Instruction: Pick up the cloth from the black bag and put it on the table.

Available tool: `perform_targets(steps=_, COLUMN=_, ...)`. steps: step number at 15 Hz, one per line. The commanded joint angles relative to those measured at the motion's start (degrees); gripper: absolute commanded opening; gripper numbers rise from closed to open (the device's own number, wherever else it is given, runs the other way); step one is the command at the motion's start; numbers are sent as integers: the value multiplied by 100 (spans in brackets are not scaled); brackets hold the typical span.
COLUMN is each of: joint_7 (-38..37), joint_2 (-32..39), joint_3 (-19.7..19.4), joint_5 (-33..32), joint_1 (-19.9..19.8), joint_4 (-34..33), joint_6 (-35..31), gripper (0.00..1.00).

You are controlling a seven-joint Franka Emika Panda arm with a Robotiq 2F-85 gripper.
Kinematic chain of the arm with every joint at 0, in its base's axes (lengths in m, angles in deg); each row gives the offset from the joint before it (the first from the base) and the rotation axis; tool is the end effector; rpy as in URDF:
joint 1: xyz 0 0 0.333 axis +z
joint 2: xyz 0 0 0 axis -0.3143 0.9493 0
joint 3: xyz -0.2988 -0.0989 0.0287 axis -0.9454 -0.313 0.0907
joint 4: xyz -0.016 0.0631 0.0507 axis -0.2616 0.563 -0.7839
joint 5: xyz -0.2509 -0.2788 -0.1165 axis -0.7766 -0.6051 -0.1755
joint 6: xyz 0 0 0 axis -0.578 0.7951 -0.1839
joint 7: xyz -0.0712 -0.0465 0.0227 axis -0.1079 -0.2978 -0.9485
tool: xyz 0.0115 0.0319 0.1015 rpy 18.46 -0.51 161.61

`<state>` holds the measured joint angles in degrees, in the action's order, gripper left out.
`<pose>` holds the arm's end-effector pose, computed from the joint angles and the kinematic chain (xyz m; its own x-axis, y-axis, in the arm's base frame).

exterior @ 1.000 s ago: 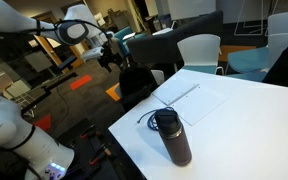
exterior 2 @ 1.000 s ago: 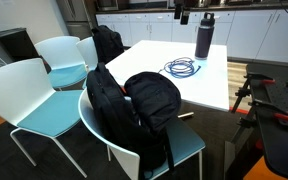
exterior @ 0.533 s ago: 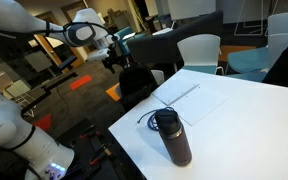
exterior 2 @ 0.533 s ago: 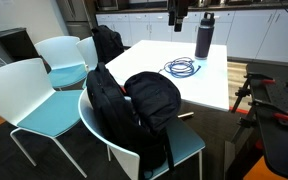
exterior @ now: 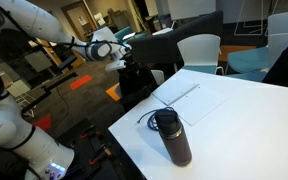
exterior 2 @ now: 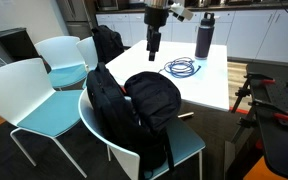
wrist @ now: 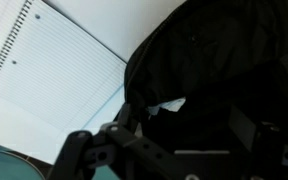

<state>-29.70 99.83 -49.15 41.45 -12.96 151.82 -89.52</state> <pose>0.5656 0.0809 0.2786 0.8313 0.5210 0.1938 0.5168 -0.8527 0.0760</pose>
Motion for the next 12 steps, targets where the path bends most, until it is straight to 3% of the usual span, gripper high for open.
perform_targets(steps=1, joint_7=171, joint_2=1129, joint_3=388, joint_5=-80, joint_1=-180, joint_4=-860, joint_6=-255, gripper=100)
perform_targets(steps=6, joint_7=245, joint_2=2097, joint_3=555, joint_5=-593, joint_1=-178, joint_4=-1701, joint_6=-168, gripper=100)
perform_targets(steps=12, joint_7=456, joint_2=2765, joint_3=646, joint_5=-1031, joint_1=-205, joint_4=-2296, joint_6=-134, gripper=100)
